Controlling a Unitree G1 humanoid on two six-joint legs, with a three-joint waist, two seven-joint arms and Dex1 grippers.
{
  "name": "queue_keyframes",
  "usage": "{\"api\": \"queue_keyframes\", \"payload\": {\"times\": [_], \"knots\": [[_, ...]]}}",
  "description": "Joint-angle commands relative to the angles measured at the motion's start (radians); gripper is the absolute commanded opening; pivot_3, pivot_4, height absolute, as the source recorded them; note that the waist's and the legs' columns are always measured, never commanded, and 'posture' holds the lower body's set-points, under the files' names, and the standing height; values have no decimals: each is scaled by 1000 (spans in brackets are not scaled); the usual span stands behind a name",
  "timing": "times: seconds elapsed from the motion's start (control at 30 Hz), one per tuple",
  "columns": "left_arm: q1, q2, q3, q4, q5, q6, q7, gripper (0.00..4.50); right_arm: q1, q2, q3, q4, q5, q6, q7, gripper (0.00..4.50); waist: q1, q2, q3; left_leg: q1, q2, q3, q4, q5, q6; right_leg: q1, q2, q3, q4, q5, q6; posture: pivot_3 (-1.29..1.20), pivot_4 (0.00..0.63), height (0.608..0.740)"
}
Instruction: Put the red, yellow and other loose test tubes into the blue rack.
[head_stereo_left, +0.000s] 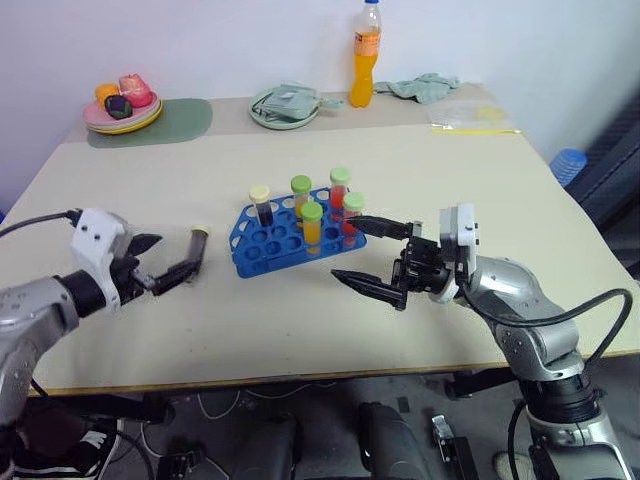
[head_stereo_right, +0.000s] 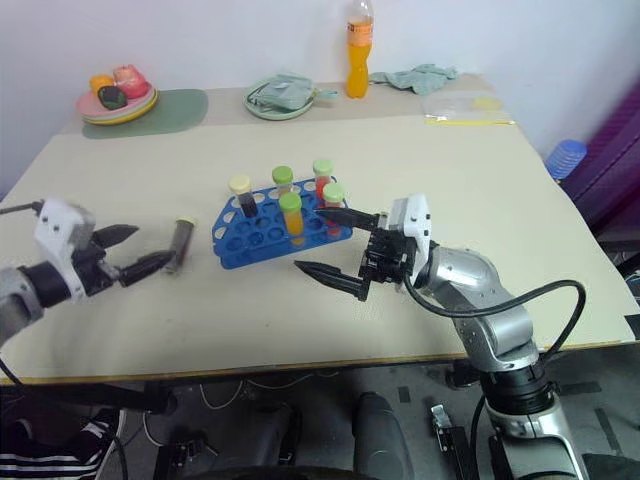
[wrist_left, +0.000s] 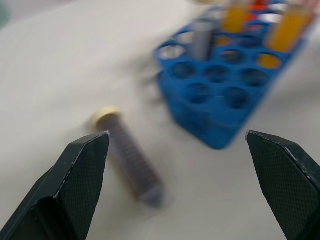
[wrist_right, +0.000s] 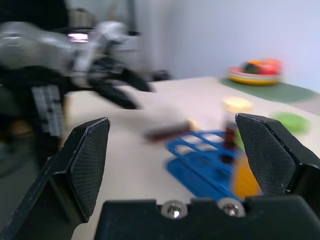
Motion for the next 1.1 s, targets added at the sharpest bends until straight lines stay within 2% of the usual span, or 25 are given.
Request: {"api": "queue_keyframes", "payload": {"times": [0.03, 0.17, 0.33, 0.43, 0.5, 0.63, 0.73, 0.87, 1.0, 1.1], "knots": [[-168, 61, 21, 98, -82, 278, 74, 4500, -28, 9, 14, -25, 22, 12, 18, 4429, 7, -1, 0, 0, 0, 0, 0, 0, 0, 0, 0, 0, 0, 0, 0, 0, 150, 740], [-372, 146, -81, 274, -84, 475, 32, 4500, -54, 37, 28, 13, -8, -17, 19, 4429, 7, -2, 1, 0, 0, 0, 0, 0, 0, -1, 0, 0, 1, 0, 0, 0, 150, 740], [-599, 175, -288, 495, -80, 692, -73, 4500, -58, 63, 48, 44, -40, -51, 29, 4429, 6, -2, 1, 0, -1, 0, 0, 0, -1, -2, 0, 0, 1, 0, 0, 0, 150, 740], [-717, 199, -512, 618, 24, 604, -190, 4500, -57, 74, 61, 48, -53, -56, 34, 4429, 6, -3, 2, -1, -1, 0, 0, 1, -1, -2, 0, 0, 2, 0, 0, 0, 150, 740], [-813, 183, -613, 715, 68, 590, -258, 4500, -56, 79, 62, 45, -59, -57, 30, 4429, 7, -3, 2, -1, -1, 0, 0, 2, -4, -2, 0, 0, 2, 0, 0, 0, 150, 740], [-922, 164, -842, 884, 242, 416, -450, 4500, -55, 76, 60, 40, -62, -50, 20, 4429, 5, -4, 2, -2, -1, 1, 0, 3, -5, -3, 0, 0, 2, 0, 0, 0, 150, 740], [-1024, 91, -921, 1070, 326, 374, -561, 4500, -55, 71, 57, 44, -70, -52, 16, 4429, 7, -4, 2, -3, -2, 1, 0, 3, -5, -4, 1, 0, 2, 0, 0, 0, 150, 740], [-1075, 45, -1040, 1175, 427, 317, -745, 4500, -62, 68, 51, 52, -74, -52, 11, 4429, 4, -4, 2, -4, -2, 1, 2, 2, -4, -4, 1, 0, 2, 0, 0, 0, 150, 740], [-1132, -33, -1056, 1333, 518, 295, -795, 4500, -67, 76, 52, 58, -78, -51, 4, 4429, 3, -4, 2, -7, -2, 1, 2, 3, -4, -7, 1, 0, 2, 0, 0, 0, 150, 740], [-1131, -60, -1077, 1358, 582, 259, -843, 4500, -59, 77, 56, 56, -84, -56, 2, 4429, 2, -4, 2, -8, -2, 1, 3, 3, -4, -8, 1, 0, 3, 0, 0, 0, 150, 740]]}}
